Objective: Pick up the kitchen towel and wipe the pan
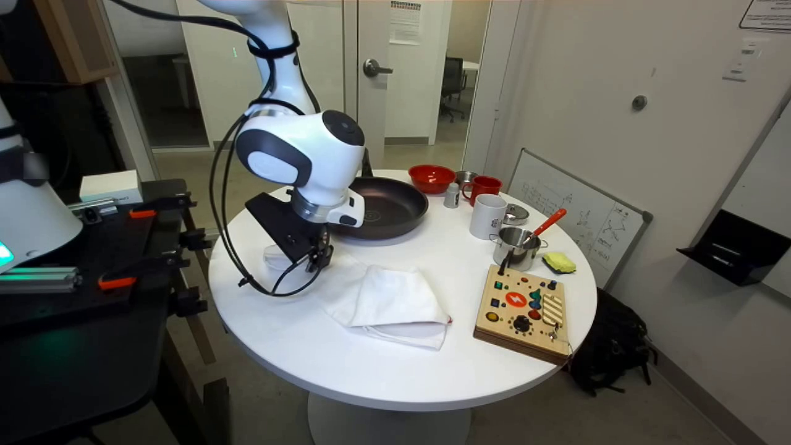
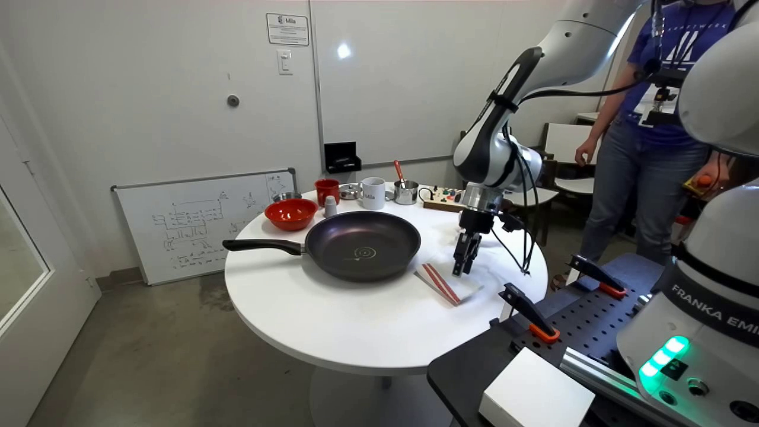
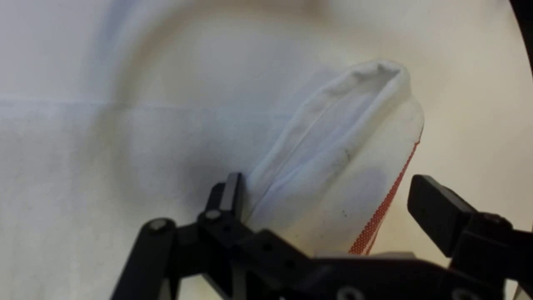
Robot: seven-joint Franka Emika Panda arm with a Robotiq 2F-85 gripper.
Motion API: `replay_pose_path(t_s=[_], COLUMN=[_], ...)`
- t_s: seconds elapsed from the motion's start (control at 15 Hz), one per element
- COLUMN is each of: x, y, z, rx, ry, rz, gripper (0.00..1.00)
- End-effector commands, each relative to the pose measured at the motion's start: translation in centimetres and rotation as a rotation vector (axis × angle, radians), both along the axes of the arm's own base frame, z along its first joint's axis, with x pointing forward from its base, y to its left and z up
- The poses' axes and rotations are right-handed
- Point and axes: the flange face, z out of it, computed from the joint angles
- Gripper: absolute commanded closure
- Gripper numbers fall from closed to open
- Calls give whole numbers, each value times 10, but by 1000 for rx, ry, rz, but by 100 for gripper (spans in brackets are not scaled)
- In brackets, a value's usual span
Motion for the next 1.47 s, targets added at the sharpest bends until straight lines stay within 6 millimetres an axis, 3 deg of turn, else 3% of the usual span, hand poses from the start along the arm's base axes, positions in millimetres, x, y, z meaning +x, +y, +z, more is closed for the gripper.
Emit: replay_pose_path(t_s=[0.0, 0.4, 0.47, 0.6, 0.73, 1.13, 1.2, 1.4], x=[6, 8, 9, 10, 11, 13, 13, 12], y=[8, 13, 14, 15, 15, 16, 15, 15], z=[-3, -4, -3, -3, -3, -4, -4, -5], rx=[27, 28, 27, 25, 25, 19, 17, 13], ry=[22, 31, 29, 28, 28, 30, 31, 32], rz=[-7, -5, -3, 1, 3, 5, 5, 7], gripper=[0, 0, 25, 27, 50, 95, 99, 100])
